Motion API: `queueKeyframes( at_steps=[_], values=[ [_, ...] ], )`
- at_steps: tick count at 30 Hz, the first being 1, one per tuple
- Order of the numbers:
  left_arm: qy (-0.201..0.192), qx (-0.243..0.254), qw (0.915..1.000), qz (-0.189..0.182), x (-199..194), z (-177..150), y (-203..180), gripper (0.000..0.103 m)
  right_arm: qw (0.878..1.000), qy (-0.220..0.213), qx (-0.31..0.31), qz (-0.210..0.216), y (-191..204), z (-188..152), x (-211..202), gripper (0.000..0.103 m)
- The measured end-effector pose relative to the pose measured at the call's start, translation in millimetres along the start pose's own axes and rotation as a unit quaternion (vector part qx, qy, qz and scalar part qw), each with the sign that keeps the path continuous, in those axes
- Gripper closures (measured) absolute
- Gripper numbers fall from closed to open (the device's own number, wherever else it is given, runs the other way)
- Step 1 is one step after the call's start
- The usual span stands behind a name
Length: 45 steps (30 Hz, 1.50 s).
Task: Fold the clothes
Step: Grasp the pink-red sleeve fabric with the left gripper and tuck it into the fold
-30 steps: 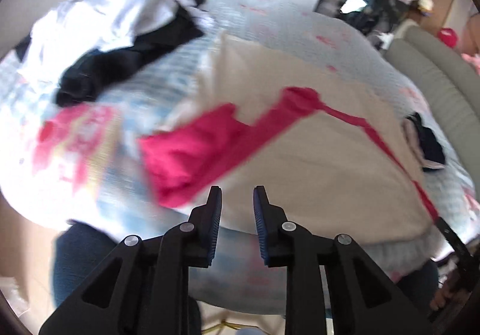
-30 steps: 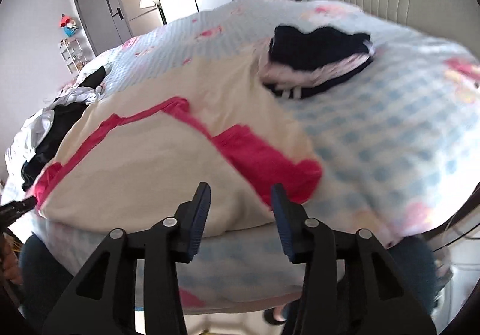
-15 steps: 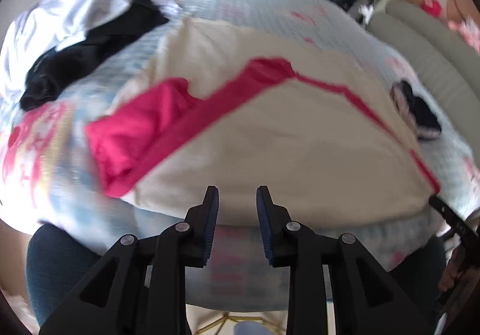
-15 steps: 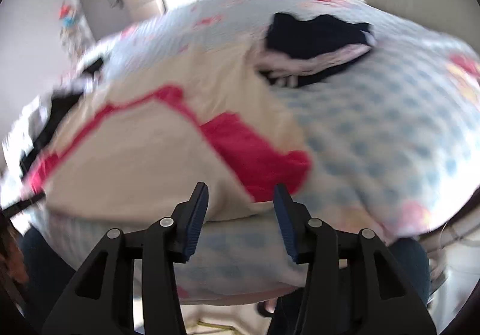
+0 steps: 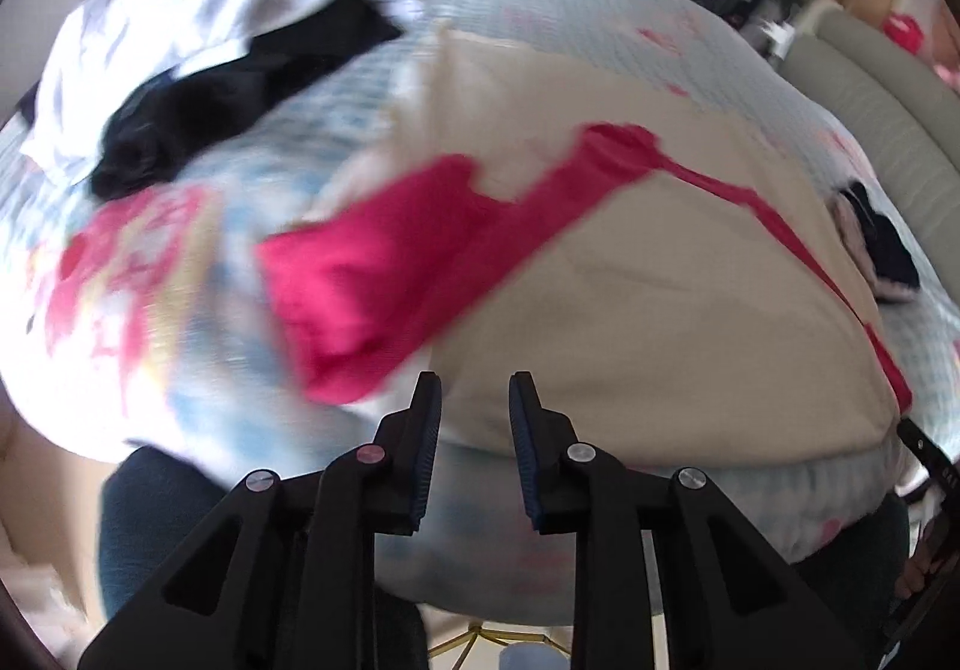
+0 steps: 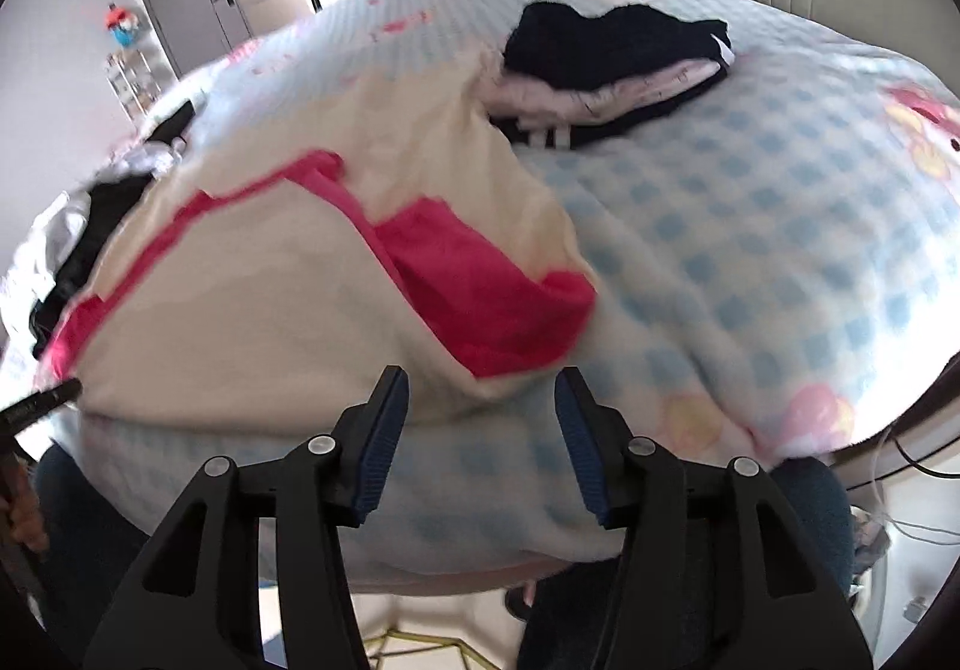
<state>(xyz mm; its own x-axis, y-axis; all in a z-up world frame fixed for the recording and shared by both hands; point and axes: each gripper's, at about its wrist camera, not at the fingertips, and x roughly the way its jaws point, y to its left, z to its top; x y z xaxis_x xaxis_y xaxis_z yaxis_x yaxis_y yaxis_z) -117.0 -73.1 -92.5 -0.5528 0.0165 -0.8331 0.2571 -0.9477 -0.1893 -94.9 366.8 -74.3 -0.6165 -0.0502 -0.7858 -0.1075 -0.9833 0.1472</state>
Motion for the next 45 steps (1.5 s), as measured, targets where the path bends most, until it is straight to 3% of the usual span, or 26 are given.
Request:
queueKeyframes(
  at_steps=[2,5,8,9,13,17,19,23,25,27,28,30,32,33,35,36,38,40,42,43,45],
  values=[
    [0.014,-0.045,0.9980,-0.044,-2,4,21,0.078,1.000,0.012,-0.003,-0.010,-1,3,11,0.051],
    [0.020,-0.057,0.9969,-0.051,-10,3,26,0.078,0.999,0.035,0.007,-0.007,-7,-3,30,0.050],
    [0.013,-0.036,0.9993,0.007,-8,2,23,0.078,0.999,0.043,0.012,-0.011,-10,-12,37,0.050],
    [0.019,-0.052,0.9984,0.012,-4,3,30,0.076,0.999,0.042,0.013,-0.014,-11,-12,36,0.051],
    [0.026,-0.103,0.9934,-0.043,-6,2,51,0.074,0.999,0.042,0.018,-0.019,-13,-10,27,0.051],
    [0.007,-0.086,0.9946,-0.057,-15,-4,38,0.074,0.998,0.033,0.013,-0.048,-9,-6,12,0.049],
    [-0.006,-0.053,0.9964,-0.067,-17,-5,19,0.073,0.997,0.022,0.024,-0.075,-11,-4,3,0.049],
    [-0.029,0.011,0.9959,-0.085,-19,-7,-19,0.067,0.999,0.017,0.023,-0.021,-8,-1,0,0.049],
    [-0.003,-0.002,0.9952,-0.097,0,-8,-20,0.067,1.000,0.024,0.014,-0.007,-1,-3,8,0.049],
    [0.017,-0.013,0.9964,-0.082,14,-11,-17,0.068,0.999,0.031,0.011,0.005,4,-5,17,0.050],
    [0.021,-0.012,0.9974,-0.068,14,-13,-16,0.072,0.999,0.041,0.013,-0.013,3,-6,23,0.051],
    [0.006,0.009,0.9999,0.003,-2,-12,-16,0.076,0.997,0.055,0.022,-0.047,-3,-8,31,0.051],
    [-0.028,0.026,0.9975,0.059,-26,-9,-13,0.070,0.995,0.052,0.005,-0.084,0,-10,27,0.051],
    [-0.028,0.013,0.9987,0.040,-31,-6,-5,0.065,0.994,0.047,-0.005,-0.098,3,-10,23,0.051],
    [-0.016,-0.027,0.9995,-0.007,-39,-1,13,0.063,0.995,0.022,0.002,-0.096,7,-8,9,0.051],
    [-0.009,-0.037,0.9991,-0.018,-37,0,17,0.063,0.996,0.011,0.009,-0.087,8,-7,3,0.050],
    [0.018,-0.051,0.9979,-0.035,-23,-3,21,0.062,0.998,0.016,0.058,-0.001,4,-2,2,0.046],
    [0.046,-0.087,0.9914,-0.086,-7,-9,25,0.062,0.991,0.040,0.101,0.079,2,-4,12,0.045],
    [0.060,-0.128,0.9797,-0.142,7,-16,29,0.060,0.980,0.073,0.136,0.121,3,-14,28,0.045],
    [0.056,-0.140,0.9779,-0.145,11,-18,30,0.059,0.976,0.086,0.149,0.136,3,-19,35,0.045],
    [0.041,-0.143,0.9796,-0.135,14,-21,29,0.059,0.981,0.076,0.133,0.121,6,-23,39,0.046]
  ],
)
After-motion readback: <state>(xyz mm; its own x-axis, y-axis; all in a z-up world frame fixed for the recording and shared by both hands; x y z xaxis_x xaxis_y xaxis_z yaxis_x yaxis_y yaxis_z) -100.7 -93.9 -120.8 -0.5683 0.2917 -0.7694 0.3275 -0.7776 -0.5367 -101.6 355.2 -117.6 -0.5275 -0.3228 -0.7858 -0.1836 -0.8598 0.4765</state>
